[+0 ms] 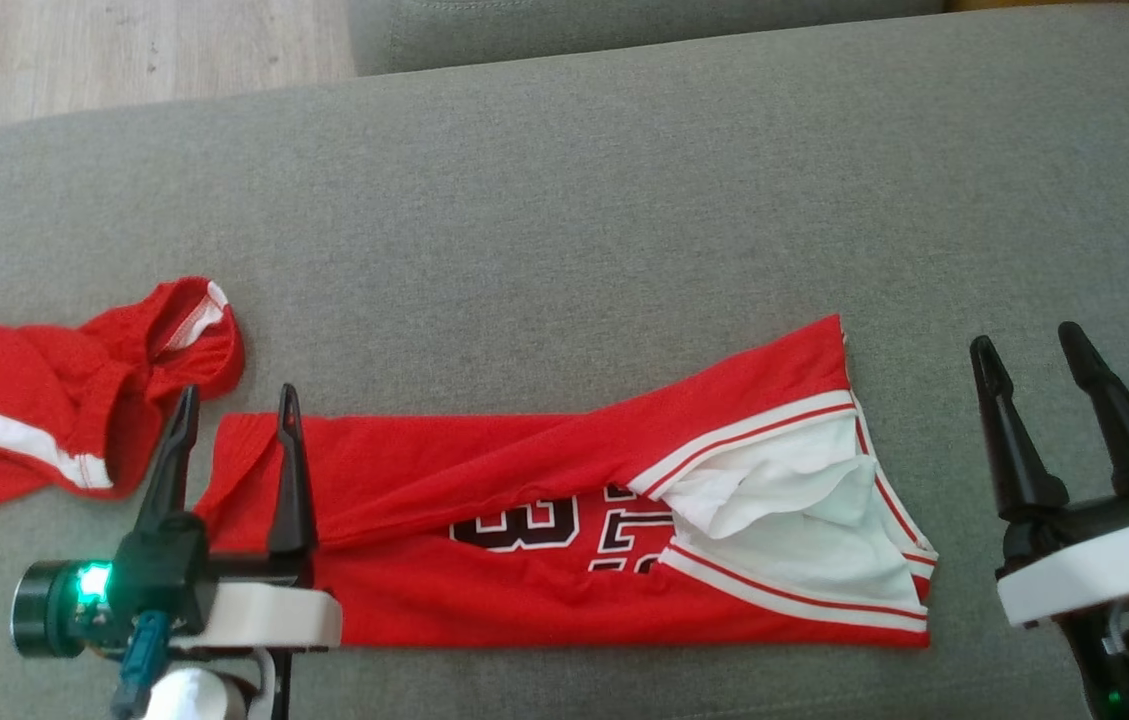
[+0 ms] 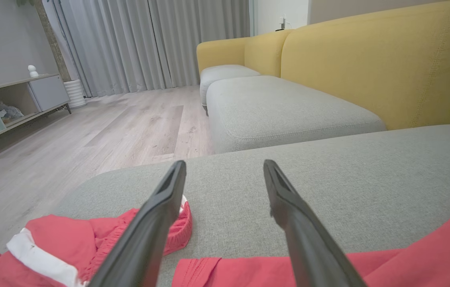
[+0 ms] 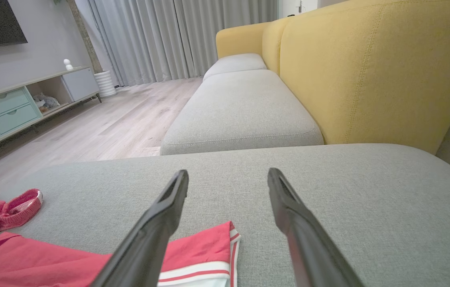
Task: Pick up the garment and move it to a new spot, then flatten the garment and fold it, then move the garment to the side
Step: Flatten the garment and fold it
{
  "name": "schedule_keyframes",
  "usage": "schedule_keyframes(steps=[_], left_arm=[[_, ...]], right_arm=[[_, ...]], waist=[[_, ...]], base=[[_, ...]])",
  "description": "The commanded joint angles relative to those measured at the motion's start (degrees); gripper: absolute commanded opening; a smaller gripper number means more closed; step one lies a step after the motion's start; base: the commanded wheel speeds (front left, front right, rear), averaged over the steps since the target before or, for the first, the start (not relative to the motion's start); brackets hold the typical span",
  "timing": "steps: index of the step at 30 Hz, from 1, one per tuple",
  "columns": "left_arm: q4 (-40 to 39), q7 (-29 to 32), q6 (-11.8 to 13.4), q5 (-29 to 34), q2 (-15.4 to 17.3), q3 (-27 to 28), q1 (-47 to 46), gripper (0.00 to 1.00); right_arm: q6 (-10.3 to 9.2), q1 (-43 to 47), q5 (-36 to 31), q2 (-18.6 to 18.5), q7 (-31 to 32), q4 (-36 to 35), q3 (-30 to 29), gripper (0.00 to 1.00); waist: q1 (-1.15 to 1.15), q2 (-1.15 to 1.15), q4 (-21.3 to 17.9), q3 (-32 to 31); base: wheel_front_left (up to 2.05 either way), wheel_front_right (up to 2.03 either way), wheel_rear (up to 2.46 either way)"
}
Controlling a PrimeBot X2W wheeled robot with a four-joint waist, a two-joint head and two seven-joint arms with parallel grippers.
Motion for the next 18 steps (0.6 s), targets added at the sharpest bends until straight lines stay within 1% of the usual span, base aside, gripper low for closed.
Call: schedule_keyframes(steps=[1, 6, 9, 13, 18], left_arm=[[-1.47, 0.03, 0.43, 0.26, 1.46, 2.08, -2.76, 1.00], [-1.52, 0.15, 0.55, 0.20, 1.36, 1.92, -2.98, 1.00], [-1.72, 0.09, 0.58, 0.38, 1.12, 1.67, -3.55, 1.00], [-1.63, -0.52, 0.30, 0.59, 0.37, 1.11, -4.70, 1.00], [-0.79, -1.42, -0.13, 0.48, -0.78, 0.42, -5.74, 1.00]], right_arm=[[-0.04, -1.38, -0.05, -0.33, 0.07, -2.15, 0.82, 1.00], [-0.04, -1.48, 0.41, -0.80, 0.62, -1.07, 0.86, 1.00], [-0.04, -2.42, 1.00, -2.40, 1.29, 2.18, 2.26, 1.00], [-0.04, -4.84, 2.99, -4.73, 0.34, 10.66, 5.56, 1.00], [-0.04, -7.95, 5.36, -5.66, -1.31, 23.30, 9.75, 1.00]], waist=[[0.00, 0.00, 0.04, -0.04], [0.00, 0.00, 0.37, 0.25], [0.00, 0.00, 0.81, 1.16], [0.00, 0.00, 2.07, 2.61], [0.00, 0.00, 3.83, 3.78]], base=[[0.00, 0.00, 0.00], [0.00, 0.00, 0.00], [0.00, 0.00, 0.00], [0.00, 0.00, 0.00], [0.00, 0.00, 0.00]])
